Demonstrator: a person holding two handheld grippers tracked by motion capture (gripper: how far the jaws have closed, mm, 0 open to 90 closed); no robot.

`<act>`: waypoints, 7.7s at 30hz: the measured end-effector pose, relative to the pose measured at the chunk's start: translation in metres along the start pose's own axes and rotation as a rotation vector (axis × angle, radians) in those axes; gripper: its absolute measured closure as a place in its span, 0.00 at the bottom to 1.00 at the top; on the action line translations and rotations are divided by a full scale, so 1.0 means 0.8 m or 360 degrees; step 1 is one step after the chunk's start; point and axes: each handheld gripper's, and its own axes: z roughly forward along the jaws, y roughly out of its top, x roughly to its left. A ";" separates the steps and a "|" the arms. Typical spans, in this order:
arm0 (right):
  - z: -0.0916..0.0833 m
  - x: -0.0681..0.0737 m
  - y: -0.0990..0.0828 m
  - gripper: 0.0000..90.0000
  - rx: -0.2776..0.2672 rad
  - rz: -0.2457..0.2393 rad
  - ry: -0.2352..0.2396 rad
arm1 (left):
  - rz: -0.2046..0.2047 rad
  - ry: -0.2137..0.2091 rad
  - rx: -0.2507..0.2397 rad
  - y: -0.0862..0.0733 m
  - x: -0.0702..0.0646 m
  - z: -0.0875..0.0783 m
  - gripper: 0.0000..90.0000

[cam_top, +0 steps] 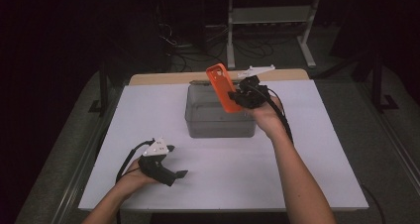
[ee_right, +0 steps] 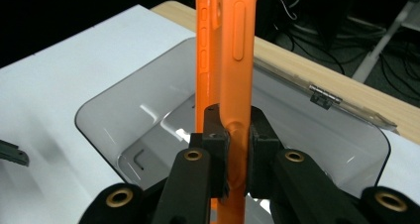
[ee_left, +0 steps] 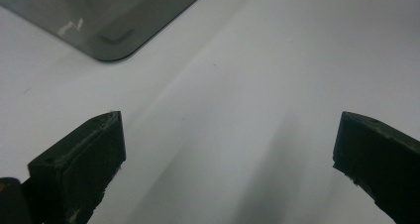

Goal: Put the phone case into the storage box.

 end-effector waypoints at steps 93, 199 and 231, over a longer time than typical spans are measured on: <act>0.108 -0.031 0.018 0.89 0.1152 0.0455 -0.0226 | -0.0043 -0.0033 -0.0009 -0.005 0.005 0.000 0.00; 0.084 -0.052 0.021 0.77 0.1165 0.0697 -0.0459 | -0.0042 -0.0053 0.0005 -0.005 0.004 0.002 0.00; 0.062 -0.033 0.049 0.34 0.0977 0.0417 -0.0362 | -0.0052 -0.0055 0.0006 -0.004 0.007 0.002 0.00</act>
